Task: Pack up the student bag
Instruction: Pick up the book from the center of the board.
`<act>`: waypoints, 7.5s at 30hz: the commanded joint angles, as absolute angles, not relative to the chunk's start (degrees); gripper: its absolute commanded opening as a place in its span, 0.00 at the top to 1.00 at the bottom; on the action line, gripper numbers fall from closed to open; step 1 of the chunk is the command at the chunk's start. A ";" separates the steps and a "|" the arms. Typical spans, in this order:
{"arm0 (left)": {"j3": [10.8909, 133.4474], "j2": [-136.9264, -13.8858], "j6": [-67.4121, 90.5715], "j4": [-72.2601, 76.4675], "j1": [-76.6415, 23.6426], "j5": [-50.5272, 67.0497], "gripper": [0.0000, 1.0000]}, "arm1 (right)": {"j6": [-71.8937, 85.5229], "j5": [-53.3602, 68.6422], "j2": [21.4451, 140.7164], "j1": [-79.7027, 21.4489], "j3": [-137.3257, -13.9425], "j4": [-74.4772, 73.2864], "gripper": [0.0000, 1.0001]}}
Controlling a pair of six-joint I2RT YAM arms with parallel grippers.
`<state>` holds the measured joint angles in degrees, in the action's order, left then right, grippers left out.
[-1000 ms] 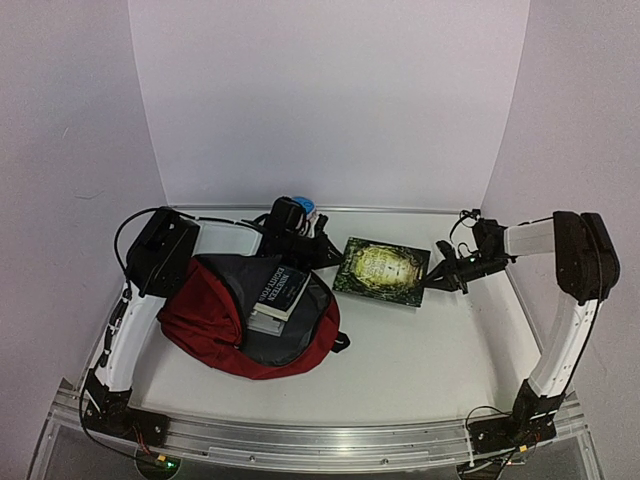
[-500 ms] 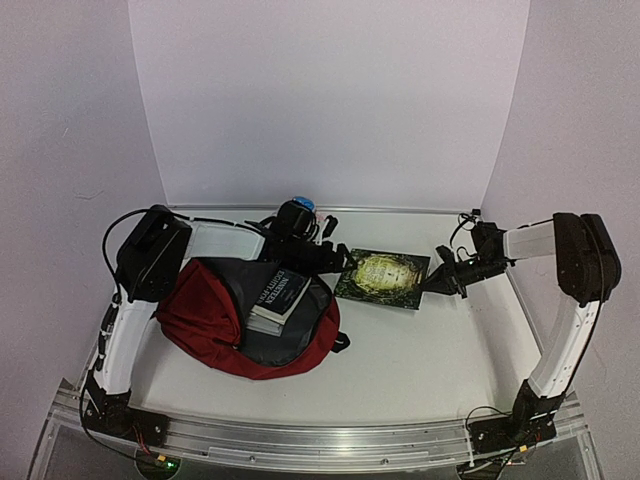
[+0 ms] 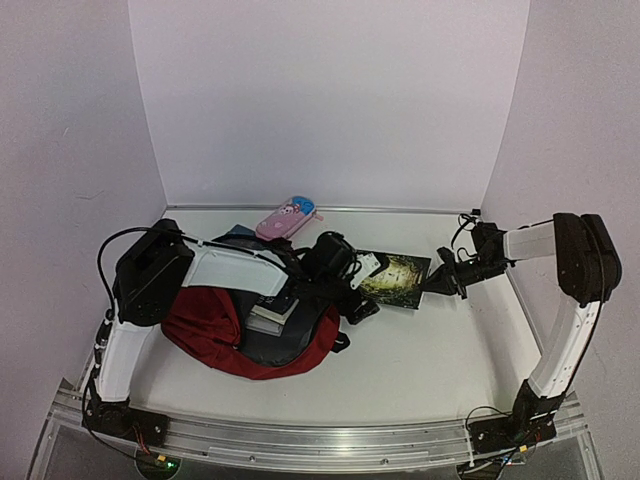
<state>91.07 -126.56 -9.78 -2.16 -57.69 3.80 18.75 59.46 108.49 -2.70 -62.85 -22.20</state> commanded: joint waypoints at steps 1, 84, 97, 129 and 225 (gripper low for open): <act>91.69 -129.12 -26.26 7.15 -61.52 -8.49 0.03 | 20.28 59.31 105.28 -2.76 -62.56 -21.01 1.00; 86.72 -138.53 -104.49 85.30 -74.95 -18.04 1.00 | -32.53 56.46 107.36 -0.16 -81.67 -70.05 0.04; 86.83 -137.76 -102.07 86.11 -73.59 -19.00 1.00 | -43.90 68.08 112.92 -1.67 -87.11 -86.65 0.60; 73.57 -115.91 -43.27 39.09 -69.63 -33.87 0.12 | 8.54 71.85 109.77 1.32 -100.47 -61.70 1.00; 72.01 -90.18 30.81 6.92 -47.47 43.56 1.00 | -27.08 59.67 82.60 -0.44 -82.51 -62.27 0.02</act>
<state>67.15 -95.48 39.72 10.87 -47.80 34.20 -8.01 57.43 81.19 -0.32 -79.83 -42.81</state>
